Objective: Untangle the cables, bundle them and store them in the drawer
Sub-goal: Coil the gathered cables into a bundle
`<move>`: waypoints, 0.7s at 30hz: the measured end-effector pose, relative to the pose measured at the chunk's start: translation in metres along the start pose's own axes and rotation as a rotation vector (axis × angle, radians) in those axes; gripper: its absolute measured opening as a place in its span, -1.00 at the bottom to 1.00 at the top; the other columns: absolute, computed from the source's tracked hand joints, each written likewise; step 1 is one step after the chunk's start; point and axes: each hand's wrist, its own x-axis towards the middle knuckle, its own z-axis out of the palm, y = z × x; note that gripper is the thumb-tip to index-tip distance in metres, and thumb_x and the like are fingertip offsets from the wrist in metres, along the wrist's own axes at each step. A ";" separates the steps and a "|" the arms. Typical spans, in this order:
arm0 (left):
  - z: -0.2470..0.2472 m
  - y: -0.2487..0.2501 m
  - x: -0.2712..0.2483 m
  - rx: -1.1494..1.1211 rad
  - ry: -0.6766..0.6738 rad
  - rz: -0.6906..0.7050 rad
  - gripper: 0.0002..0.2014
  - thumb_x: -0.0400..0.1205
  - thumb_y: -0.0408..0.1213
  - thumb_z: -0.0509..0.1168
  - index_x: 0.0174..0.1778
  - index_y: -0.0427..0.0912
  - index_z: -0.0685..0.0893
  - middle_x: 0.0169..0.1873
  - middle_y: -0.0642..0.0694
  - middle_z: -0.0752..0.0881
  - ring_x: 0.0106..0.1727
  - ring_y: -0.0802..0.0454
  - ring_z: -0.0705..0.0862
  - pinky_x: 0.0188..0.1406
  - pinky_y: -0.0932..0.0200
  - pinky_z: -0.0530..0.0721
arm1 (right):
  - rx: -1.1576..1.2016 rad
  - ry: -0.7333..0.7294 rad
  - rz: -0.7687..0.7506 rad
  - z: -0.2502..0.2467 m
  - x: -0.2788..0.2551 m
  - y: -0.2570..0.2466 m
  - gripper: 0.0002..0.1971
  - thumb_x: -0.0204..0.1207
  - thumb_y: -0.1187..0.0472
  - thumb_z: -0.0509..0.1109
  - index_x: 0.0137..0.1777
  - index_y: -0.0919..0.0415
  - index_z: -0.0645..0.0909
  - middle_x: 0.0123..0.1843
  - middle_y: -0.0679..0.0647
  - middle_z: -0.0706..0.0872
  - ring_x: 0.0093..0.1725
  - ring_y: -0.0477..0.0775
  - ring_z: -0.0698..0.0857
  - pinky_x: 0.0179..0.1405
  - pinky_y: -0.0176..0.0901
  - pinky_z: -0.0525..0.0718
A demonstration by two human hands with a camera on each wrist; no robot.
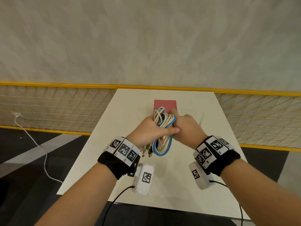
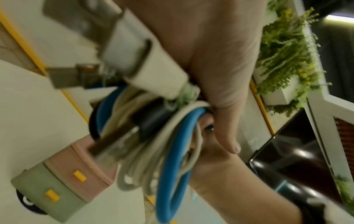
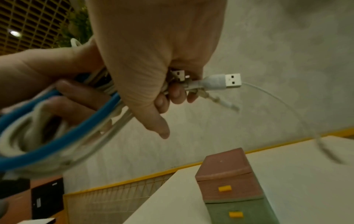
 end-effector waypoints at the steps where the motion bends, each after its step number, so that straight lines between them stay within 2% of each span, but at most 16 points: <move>1: 0.002 -0.002 0.002 0.020 0.022 0.003 -0.72 0.37 -0.15 0.63 -0.11 -0.08 0.70 -0.45 0.14 0.73 -0.40 0.27 0.70 -0.31 0.33 0.63 | 0.107 -0.004 0.043 0.001 -0.001 -0.001 -0.75 0.46 0.18 0.30 0.09 0.13 0.35 -0.15 0.01 0.65 -0.33 0.17 0.65 -0.17 -0.02 0.55; 3: 0.004 -0.005 0.004 0.087 0.045 0.001 -0.60 0.26 -0.11 0.68 -0.08 0.00 0.68 -0.25 0.07 0.78 -0.18 0.20 0.76 -0.16 0.25 0.70 | 0.357 0.013 0.126 0.001 -0.001 -0.002 -0.64 0.45 0.18 0.38 0.11 0.15 0.27 -0.22 0.05 0.68 -0.32 0.14 0.69 -0.32 -0.02 0.59; 4: 0.004 -0.007 0.005 0.110 0.043 -0.007 -0.58 0.23 -0.11 0.69 -0.07 0.01 0.69 -0.20 0.04 0.80 -0.11 0.14 0.77 -0.09 0.21 0.72 | 0.466 0.021 0.160 -0.001 -0.002 -0.004 -0.60 0.44 0.21 0.42 0.12 0.13 0.25 -0.25 0.04 0.67 -0.35 0.06 0.67 -0.39 -0.09 0.58; 6: 0.004 -0.008 0.005 0.119 0.010 -0.012 -0.61 0.24 -0.18 0.69 -0.11 0.00 0.70 -0.20 0.03 0.81 -0.14 0.15 0.77 -0.10 0.24 0.71 | 0.636 -0.022 0.197 -0.009 0.000 -0.005 -0.49 0.39 0.33 0.46 0.15 0.07 0.21 -0.32 0.04 0.65 -0.42 -0.05 0.62 -0.46 -0.18 0.55; 8: 0.003 -0.008 0.003 0.153 -0.041 -0.004 -0.70 0.29 -0.28 0.65 -0.17 -0.01 0.69 -0.26 0.06 0.78 -0.24 0.22 0.73 -0.17 0.31 0.67 | 0.707 -0.149 0.157 -0.021 -0.001 -0.008 -0.35 0.33 0.45 0.47 0.22 0.03 0.15 -0.26 0.19 0.69 -0.38 0.02 0.64 -0.39 -0.07 0.62; 10: 0.002 -0.009 0.004 0.223 -0.050 -0.003 -0.78 0.35 -0.36 0.57 -0.24 -0.06 0.67 -0.34 0.03 0.74 -0.29 0.16 0.70 -0.21 0.25 0.64 | 0.754 -0.258 0.121 -0.028 -0.004 -0.004 -0.28 0.29 0.49 0.50 0.26 0.03 0.14 -0.16 0.25 0.70 -0.29 0.08 0.66 -0.28 -0.08 0.67; 12: -0.002 -0.010 0.005 0.233 0.006 -0.034 -0.86 0.39 -0.41 0.50 -0.36 -0.14 0.67 -0.44 0.00 0.70 -0.37 0.08 0.66 -0.27 0.17 0.61 | 0.821 -0.273 0.126 -0.033 -0.007 0.006 -0.32 0.30 0.48 0.52 0.27 0.07 0.23 -0.09 0.17 0.69 -0.20 0.03 0.67 -0.16 -0.18 0.67; 14: -0.008 -0.011 0.003 0.156 0.056 -0.034 -0.79 0.45 -0.42 0.45 -0.50 -0.24 0.65 -0.52 -0.08 0.69 -0.46 0.06 0.62 -0.33 0.19 0.59 | 0.756 -0.217 0.138 -0.035 -0.010 0.018 -0.50 0.32 0.38 0.56 0.19 0.13 0.43 -0.05 0.03 0.68 -0.13 -0.05 0.67 -0.12 -0.36 0.62; 15: -0.010 -0.012 0.002 0.108 0.071 -0.026 -0.74 0.46 -0.37 0.45 -0.54 -0.30 0.64 -0.52 -0.20 0.69 -0.47 0.02 0.61 -0.34 0.19 0.58 | 0.703 -0.193 0.144 -0.035 -0.012 0.022 -0.62 0.36 0.32 0.56 0.12 0.14 0.52 -0.10 -0.03 0.67 -0.16 -0.10 0.64 -0.18 -0.44 0.58; 17: -0.014 -0.013 -0.001 0.036 0.080 -0.009 -0.62 0.43 -0.19 0.47 -0.52 -0.44 0.63 -0.41 -0.50 0.67 -0.41 -0.09 0.60 -0.25 0.07 0.59 | 0.727 -0.175 0.184 -0.029 -0.018 0.027 -0.82 0.47 0.29 0.47 0.04 0.17 0.60 -0.19 -0.09 0.65 -0.26 -0.23 0.61 -0.22 -0.45 0.54; 19: -0.015 -0.014 -0.001 -0.017 0.085 -0.006 -0.57 0.44 -0.08 0.48 -0.49 -0.42 0.65 -0.31 -0.52 0.70 -0.34 -0.14 0.65 -0.11 0.02 0.65 | 0.893 -0.168 0.229 -0.021 -0.024 0.027 -0.79 0.52 0.35 0.40 0.15 0.25 0.61 -0.11 0.01 0.69 -0.20 -0.28 0.66 -0.08 -0.36 0.61; 21: -0.014 -0.013 0.000 -0.045 0.085 0.007 -0.61 0.51 -0.10 0.46 -0.50 -0.33 0.65 -0.35 -0.44 0.71 -0.29 -0.15 0.70 -0.01 0.06 0.69 | 1.053 -0.150 0.243 -0.018 -0.028 0.023 -0.61 0.49 0.38 0.44 0.31 0.20 0.55 0.17 0.11 0.65 0.04 -0.11 0.73 0.04 -0.25 0.69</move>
